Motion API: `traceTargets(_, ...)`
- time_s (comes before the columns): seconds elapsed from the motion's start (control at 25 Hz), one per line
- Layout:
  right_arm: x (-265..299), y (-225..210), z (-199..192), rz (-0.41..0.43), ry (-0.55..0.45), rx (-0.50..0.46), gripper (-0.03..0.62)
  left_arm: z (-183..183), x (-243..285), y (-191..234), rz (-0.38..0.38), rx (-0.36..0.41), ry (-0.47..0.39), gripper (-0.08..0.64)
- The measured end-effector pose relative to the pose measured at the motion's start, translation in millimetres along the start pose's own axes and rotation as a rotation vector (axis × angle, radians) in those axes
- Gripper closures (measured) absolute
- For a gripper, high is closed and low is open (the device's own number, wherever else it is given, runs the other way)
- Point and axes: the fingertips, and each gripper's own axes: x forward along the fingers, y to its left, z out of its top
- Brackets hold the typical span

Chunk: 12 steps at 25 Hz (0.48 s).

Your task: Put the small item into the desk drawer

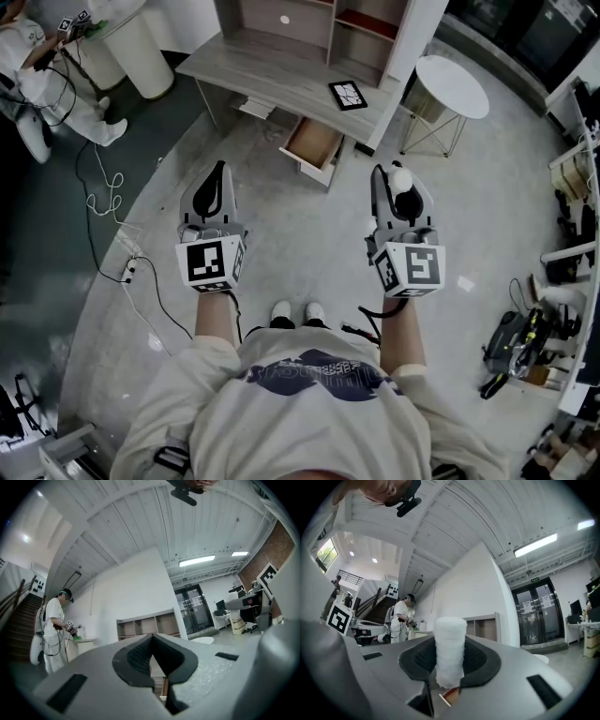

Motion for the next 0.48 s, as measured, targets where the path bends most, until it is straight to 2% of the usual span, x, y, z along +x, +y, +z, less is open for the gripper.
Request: traceTargets(0.48, 5, -23, -8, 0.046, 0.014, -0.019, 0.483, -1, 8, -18, 0.038, 0.021, 0.030, 0.552)
